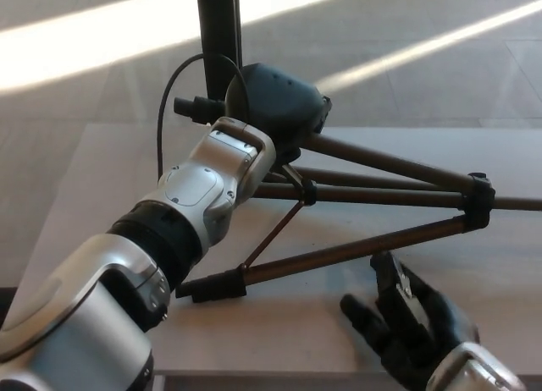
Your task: Use both hands of the robot to pick up the tripod lying in the middle of the desk and make it stand upright on the desk
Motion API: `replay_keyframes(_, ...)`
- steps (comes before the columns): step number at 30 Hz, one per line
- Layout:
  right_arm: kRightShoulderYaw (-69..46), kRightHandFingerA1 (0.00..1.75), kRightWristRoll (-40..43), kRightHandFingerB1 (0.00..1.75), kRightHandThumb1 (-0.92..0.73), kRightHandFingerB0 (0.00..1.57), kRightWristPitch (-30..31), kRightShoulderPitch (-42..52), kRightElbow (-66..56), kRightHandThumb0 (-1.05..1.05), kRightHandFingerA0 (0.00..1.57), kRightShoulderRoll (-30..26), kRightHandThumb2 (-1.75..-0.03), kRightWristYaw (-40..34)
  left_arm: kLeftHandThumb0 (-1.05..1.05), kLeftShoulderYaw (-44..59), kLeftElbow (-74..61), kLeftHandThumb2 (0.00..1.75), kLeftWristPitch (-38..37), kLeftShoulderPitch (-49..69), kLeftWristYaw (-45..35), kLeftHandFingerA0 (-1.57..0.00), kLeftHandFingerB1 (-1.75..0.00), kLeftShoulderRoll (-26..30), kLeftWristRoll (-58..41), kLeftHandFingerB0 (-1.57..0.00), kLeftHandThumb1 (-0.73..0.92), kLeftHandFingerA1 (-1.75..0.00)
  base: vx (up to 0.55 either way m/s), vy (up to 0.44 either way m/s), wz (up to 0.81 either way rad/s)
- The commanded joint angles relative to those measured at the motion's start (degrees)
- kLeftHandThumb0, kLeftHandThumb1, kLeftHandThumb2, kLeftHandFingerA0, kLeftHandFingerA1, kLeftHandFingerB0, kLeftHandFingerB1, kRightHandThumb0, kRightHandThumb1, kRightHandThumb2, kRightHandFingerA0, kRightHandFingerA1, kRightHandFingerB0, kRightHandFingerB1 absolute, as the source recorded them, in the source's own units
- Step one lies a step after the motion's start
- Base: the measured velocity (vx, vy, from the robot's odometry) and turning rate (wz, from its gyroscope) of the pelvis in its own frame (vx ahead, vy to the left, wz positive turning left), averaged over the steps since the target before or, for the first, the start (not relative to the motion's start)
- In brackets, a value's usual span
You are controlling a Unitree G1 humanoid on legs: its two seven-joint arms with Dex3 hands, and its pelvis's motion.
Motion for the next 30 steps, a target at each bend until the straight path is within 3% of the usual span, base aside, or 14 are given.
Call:
replay_keyframes(1,6.79,0.57,3.81,0.40,-0.75,0.26,2.45,16.93,-9.35,-0.67,0.18,5.79,-0.62,-0.02,-0.32,0.74,-0.33,0.77,-2.47,-5.58,-0.02,-0.86,-0.99,3.32,1.81,-0.79,0.74,-1.58,0.00,0.000,0.00)
replay_keyframes(2,7.05,0.57,3.99,0.40,-0.75,0.26,2.14,17.60,-9.85,-0.67,0.18,5.28,-0.62,0.60,-0.32,0.66,-0.42,0.77,-2.27,-5.69,-0.14,-0.86,-0.99,3.34,1.95,-0.79,0.74,-1.58,0.00,0.000,0.00)
replay_keyframes(4,6.25,0.55,4.16,0.37,-0.76,0.24,1.16,17.28,-9.81,-0.66,0.17,5.40,-0.62,0.23,-0.34,0.91,0.10,0.72,-2.76,-6.01,1.32,-0.91,-1.36,3.13,1.77,-0.78,0.73,-1.75,0.00,0.000,0.00)
replay_keyframes(5,5.40,0.59,4.75,0.38,-0.75,0.23,0.46,16.95,-9.67,-0.66,0.18,5.54,-0.62,0.07,-0.40,0.93,0.33,1.00,-2.70,-6.47,2.19,-1.17,-1.13,3.04,1.93,-0.91,0.55,-1.34,0.00,0.000,0.00)
replay_keyframes(7,4.41,0.58,5.01,0.37,-0.77,0.24,0.25,16.06,-9.70,-0.67,0.18,5.16,-0.63,-0.98,-0.41,0.15,1.09,0.94,-2.73,-7.96,2.97,-1.19,-1.00,3.20,2.96,-0.79,0.49,-1.36,0.00,0.000,0.00)
replay_keyframes(8,4.40,0.58,5.09,0.37,-0.77,0.24,0.21,16.07,-9.75,-0.67,0.18,5.12,-0.63,-1.02,-0.41,0.05,1.27,0.94,-2.80,-8.11,3.17,-1.19,-1.00,3.21,3.03,-0.79,0.49,-1.36,0.00,0.000,0.00)
replay_keyframes(9,3.92,0.58,4.79,0.37,-0.76,0.25,-0.13,15.61,-9.61,-0.67,0.20,5.15,-0.63,-1.71,-0.35,0.68,1.47,0.65,-3.30,-8.53,2.91,-0.89,-0.94,3.26,2.28,-0.71,0.70,-1.73,0.00,0.000,0.00)
replay_keyframes(12,1.44,0.54,5.00,0.35,-0.76,0.26,-1.23,12.73,-8.37,-0.67,0.23,4.74,-0.63,-2.30,-0.33,2.22,2.23,0.71,-4.76,-10.90,-0.40,-0.88,-1.22,3.76,0.36,-0.75,0.77,-1.70,0.00,0.000,0.00)
replay_keyframes(16,-1.76,0.50,5.78,0.38,-0.74,0.28,-4.04,8.94,-6.27,-0.64,0.24,6.26,-0.62,-3.67,-0.30,2.29,2.25,0.83,-5.17,-11.46,0.73,-0.90,-1.22,3.75,1.39,-0.80,0.67,-1.68,0.00,0.000,0.00)
replay_keyframes(23,-3.11,0.57,6.72,0.40,-0.74,0.33,-4.75,5.21,-5.33,-0.65,0.28,6.77,-0.62,-4.98,-0.35,2.55,1.75,0.76,-5.20,-10.67,0.73,-0.92,-1.28,3.83,1.71,-0.82,0.76,-1.68,0.00,0.000,0.00)
replay_keyframes(24,-2.54,0.65,7.33,0.51,-0.60,0.20,-4.19,5.18,-6.04,-0.68,0.30,6.62,-0.97,-4.50,-0.33,2.40,1.72,0.79,-4.73,-10.69,-0.15,-0.89,-1.19,3.74,1.85,-0.78,0.75,-1.64,0.00,0.000,0.00)
replay_keyframes(25,-1.96,0.59,7.90,0.41,-0.77,0.24,-3.62,5.41,-6.71,-0.65,0.22,6.36,-0.63,-3.97,-0.33,2.40,1.65,0.79,-4.68,-10.64,-0.40,-0.92,-1.20,3.76,1.86,-0.81,0.73,-1.65,0.00,0.000,0.00)
replay_keyframes(26,-0.61,0.59,8.69,0.42,-0.79,0.28,-2.27,6.00,-8.05,-0.67,0.26,6.14,-0.64,-3.94,-0.34,2.66,1.57,0.75,-4.79,-10.49,0.20,-0.93,-1.34,3.85,1.73,-0.78,0.78,-1.71,0.00,0.000,0.00)
replay_keyframes(30,4.25,0.59,14.54,0.39,-0.78,0.27,2.87,7.92,-12.99,-0.72,0.23,5.64,-0.64,-6.58,-0.35,2.61,2.01,0.74,-4.56,-10.33,1.18,-0.88,-1.27,3.88,2.08,-0.79,0.75,-1.64,0.00,0.000,0.00)
